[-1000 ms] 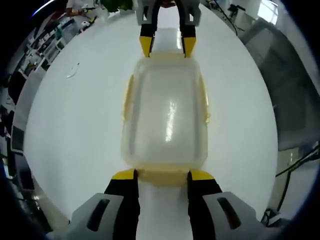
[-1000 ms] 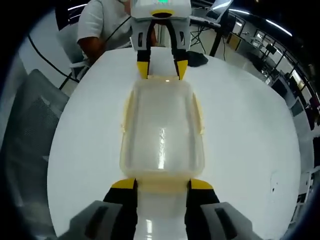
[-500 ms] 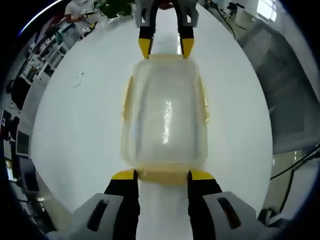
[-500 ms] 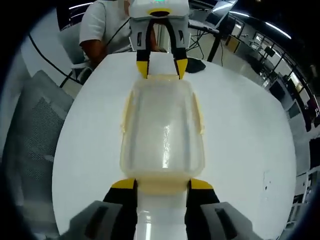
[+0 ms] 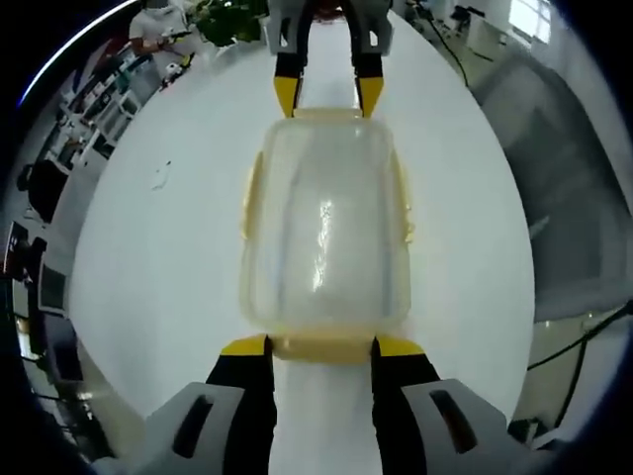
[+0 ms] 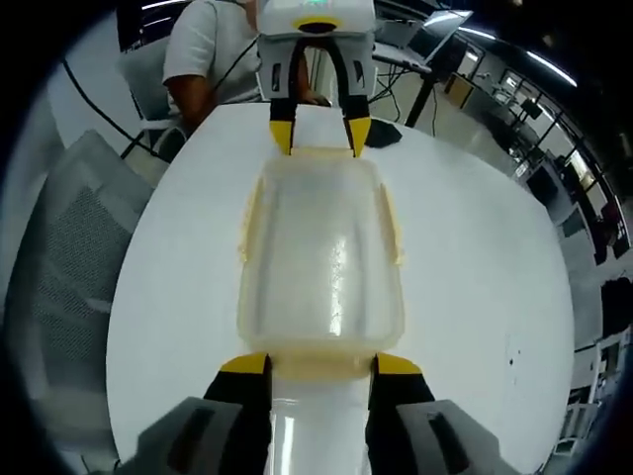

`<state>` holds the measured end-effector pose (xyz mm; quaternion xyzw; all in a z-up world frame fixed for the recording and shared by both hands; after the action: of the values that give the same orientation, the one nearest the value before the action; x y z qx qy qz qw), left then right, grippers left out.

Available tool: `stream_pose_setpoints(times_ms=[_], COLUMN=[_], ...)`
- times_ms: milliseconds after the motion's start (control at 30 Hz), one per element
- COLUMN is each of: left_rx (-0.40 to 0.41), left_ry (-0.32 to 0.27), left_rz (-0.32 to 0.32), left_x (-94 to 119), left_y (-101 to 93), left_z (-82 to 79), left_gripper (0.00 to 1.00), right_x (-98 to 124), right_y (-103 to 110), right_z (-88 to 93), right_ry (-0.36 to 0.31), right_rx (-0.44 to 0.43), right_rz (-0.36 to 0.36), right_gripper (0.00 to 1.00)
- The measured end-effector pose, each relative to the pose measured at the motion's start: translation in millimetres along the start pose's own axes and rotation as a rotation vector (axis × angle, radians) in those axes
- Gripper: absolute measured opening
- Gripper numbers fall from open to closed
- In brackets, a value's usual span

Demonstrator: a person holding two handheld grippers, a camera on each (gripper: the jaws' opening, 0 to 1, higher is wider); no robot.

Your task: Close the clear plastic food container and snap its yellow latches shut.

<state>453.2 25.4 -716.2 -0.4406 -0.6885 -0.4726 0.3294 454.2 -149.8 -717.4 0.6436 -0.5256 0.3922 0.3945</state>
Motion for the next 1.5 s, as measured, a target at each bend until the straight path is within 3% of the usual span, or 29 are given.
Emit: stream_pose_setpoints(times_ms=[733,1000,1500], left_rx=[-0.014,-0.004,-0.014], left_ry=[0.0,-0.014,-0.021], left_rz=[-0.028,-0.028,-0.023], left_x=[6.1,4.4,-3.9], left_y=[-0.7,-3.2,-5.7], left_z=[-37.1,-57.7,-81.8], left_gripper=[0.35,0.35,0.35], right_x=[27.0,37.4,45.6], right_y=[9.9,11.2,16.0], right_z=[25.3,42.4,67.0], right_ry=[-0.016,-0.008,-0.011], right_rx=[0.01,0.014,-0.001], right_rz=[0.035,0.043,0.041], right_gripper=[0.35,0.35,0.35])
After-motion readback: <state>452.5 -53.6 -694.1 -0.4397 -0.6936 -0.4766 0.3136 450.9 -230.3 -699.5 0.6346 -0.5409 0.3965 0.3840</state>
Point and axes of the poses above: the point that each gripper's makers call its tool centre point, and the gripper's own axes: x roughly backward along the fingers, y roughly to its left, z roughly out of its underside, the point moved 2 cm from there along x, roughly backward along the fingers, and after that the axes turned 13 degrees about -z, right-handed, at the moved point
